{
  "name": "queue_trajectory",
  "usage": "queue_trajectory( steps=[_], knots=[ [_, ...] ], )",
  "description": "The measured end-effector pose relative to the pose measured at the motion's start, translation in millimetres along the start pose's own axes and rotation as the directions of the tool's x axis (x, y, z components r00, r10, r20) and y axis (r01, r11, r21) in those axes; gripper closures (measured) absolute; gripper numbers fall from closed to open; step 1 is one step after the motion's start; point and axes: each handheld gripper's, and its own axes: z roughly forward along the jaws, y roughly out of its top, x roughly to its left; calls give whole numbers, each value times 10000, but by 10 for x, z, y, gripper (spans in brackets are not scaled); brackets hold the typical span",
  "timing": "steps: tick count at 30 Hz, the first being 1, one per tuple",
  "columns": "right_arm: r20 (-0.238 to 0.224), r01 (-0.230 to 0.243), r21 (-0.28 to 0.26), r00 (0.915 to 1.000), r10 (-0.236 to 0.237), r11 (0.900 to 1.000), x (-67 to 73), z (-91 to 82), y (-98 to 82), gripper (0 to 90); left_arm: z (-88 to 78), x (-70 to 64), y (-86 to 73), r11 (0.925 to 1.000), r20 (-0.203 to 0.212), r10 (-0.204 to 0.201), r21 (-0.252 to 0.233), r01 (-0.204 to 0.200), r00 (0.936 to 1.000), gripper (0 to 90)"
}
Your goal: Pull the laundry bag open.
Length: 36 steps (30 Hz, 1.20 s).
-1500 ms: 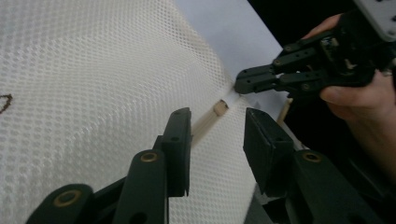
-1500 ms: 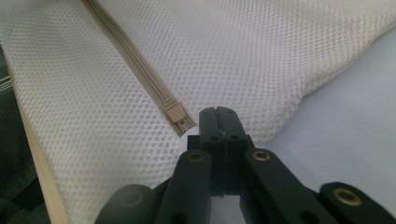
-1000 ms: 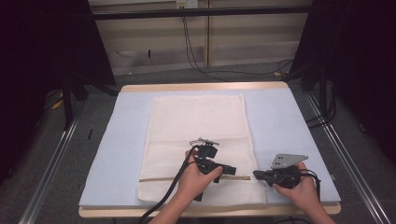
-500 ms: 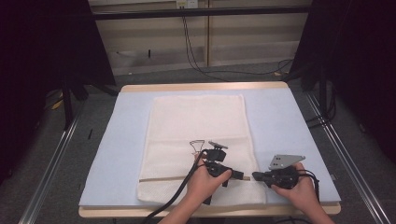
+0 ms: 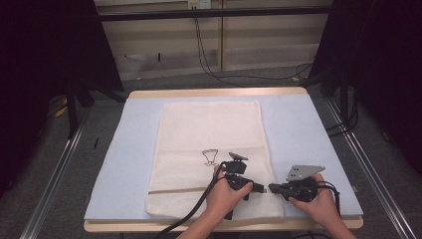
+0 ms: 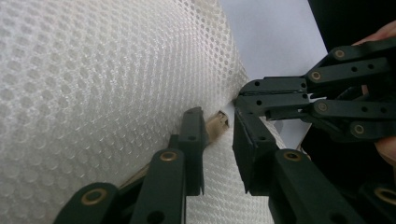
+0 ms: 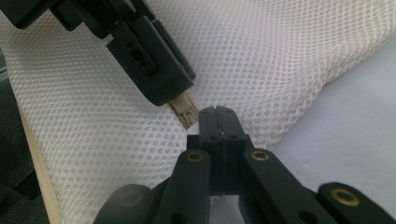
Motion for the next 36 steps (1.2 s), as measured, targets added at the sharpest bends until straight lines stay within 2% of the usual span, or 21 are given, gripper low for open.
queue_trajectory(
  steps=[2, 4, 5, 6, 9, 12, 13, 14, 15, 21, 29, 31, 36],
  knots=[
    [0, -16, 1, 10000, 16, 10000, -1, 2, -1, 900, 20, -13, 0, 10000, -80, -42, -71, 41, 10000, 744],
    [-8, -76, -3, 10000, 76, 10000, -3, 3, -3, 900, 52, -19, -4, 9996, 118, -256, -136, 257, 9996, 746],
    [-6, -53, -16, 10000, 53, 10000, -4, 3, -3, 900, 56, -12, -1, 9997, 100, -223, -102, 224, 9997, 749],
    [0, -48, -22, 10000, 48, 10000, -4, 3, -4, 900, 75, -17, -4, 9992, 296, -370, -130, 374, 9989, 750],
    [-1, -78, -2, 10000, 78, 10000, -1, 3, -3, 900, 94, -29, -10, 9992, 106, -364, -170, 366, 9993, 765],
    [-5, -115, -20, 9999, 115, 9999, -1, 4, -5, 900, 102, -23, -6, 9985, 131, -524, -137, 526, 9985, 792],
    [-20, -87, -26, 10000, 87, 10000, -5, 5, -6, 900, 113, -27, -6, 9974, 217, -697, -152, 700, 9973, 798],
    [-45, -99, -38, 9999, 99, 9999, -7, 6, -7, 900, 119, -24, -6, 9981, 170, -604, -105, 606, 9980, 805],
    [-39, -107, -32, 9999, 107, 9999, -8, 6, -7, 900, 133, -40, -9, 9975, 86, -688, -177, 689, 9976, 817],
    [-21, -143, 23, 9999, 143, 9999, 0, 8, -5, 900, 129, -22, -1, 9971, 144, -759, -79, 760, 9970, 868],
    [-45, -73, -28, 10000, 73, 10000, -7, 10, -14, 900, 103, 14, 21, 9945, 238, -1042, 113, 1039, 9943, 874],
    [-81, -147, -103, 9999, 146, 9998, -10, 11, -24, 900, 105, 21, 26, 9929, 410, -1190, 120, 1186, 9920, 875],
    [-51, -71, -105, 10000, 71, 9999, -6, 11, -27, 900, 40, 38, 43, 9926, 286, -1204, 179, 1199, 9923, 875]
  ],
)
